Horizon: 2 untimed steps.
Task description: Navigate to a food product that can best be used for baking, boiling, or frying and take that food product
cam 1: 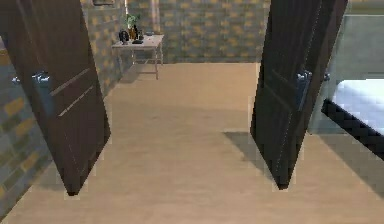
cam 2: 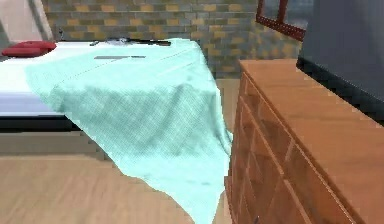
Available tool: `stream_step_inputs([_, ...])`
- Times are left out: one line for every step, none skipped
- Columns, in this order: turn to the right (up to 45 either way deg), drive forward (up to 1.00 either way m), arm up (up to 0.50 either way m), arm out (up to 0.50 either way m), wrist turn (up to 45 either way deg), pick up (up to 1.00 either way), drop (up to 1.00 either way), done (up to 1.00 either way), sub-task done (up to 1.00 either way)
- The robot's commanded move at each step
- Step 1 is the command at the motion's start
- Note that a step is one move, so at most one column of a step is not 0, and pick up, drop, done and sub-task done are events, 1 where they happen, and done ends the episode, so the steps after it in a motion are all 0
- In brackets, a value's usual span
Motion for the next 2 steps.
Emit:
stream_step_inputs([0.0, 0.2, 0.0, 0.0, 0.0, 0.0, 0.0, 0.0, 0.0])
stream_step_inputs([0.0, 1.0, 0.0, 0.0, 0.0, 0.0, 0.0, 0.0, 0.0])
